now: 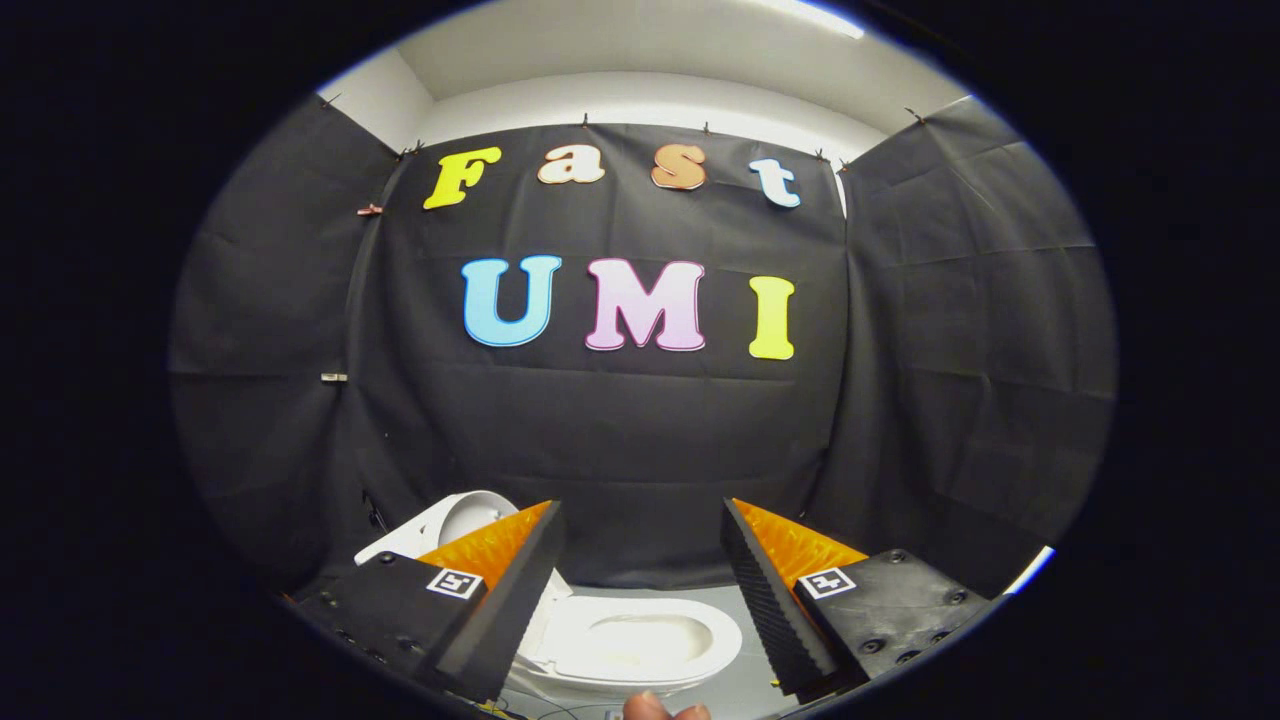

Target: Open the toilet lid.

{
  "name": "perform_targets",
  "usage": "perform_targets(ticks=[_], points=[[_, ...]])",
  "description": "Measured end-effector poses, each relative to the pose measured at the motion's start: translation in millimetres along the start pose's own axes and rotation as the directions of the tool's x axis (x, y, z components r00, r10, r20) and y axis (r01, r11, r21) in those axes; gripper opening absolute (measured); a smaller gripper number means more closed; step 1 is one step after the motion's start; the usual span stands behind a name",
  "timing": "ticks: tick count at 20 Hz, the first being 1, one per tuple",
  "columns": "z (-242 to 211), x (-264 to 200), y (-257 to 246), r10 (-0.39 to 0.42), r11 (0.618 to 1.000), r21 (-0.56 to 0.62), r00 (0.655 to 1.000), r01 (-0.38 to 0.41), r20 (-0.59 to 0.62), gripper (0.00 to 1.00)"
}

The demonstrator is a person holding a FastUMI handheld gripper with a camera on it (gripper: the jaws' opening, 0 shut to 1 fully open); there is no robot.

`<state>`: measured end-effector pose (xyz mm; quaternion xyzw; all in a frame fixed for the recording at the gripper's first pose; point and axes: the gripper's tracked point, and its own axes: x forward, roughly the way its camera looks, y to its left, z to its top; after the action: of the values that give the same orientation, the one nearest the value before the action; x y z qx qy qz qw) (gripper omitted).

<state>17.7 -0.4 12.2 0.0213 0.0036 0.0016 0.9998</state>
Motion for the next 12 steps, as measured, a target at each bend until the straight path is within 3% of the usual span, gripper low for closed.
perform_targets(ticks=[12], points=[[3, 2, -3, 0.001, 1.0, -0.005, 1.0, -0.001, -0.009, 0.99]])
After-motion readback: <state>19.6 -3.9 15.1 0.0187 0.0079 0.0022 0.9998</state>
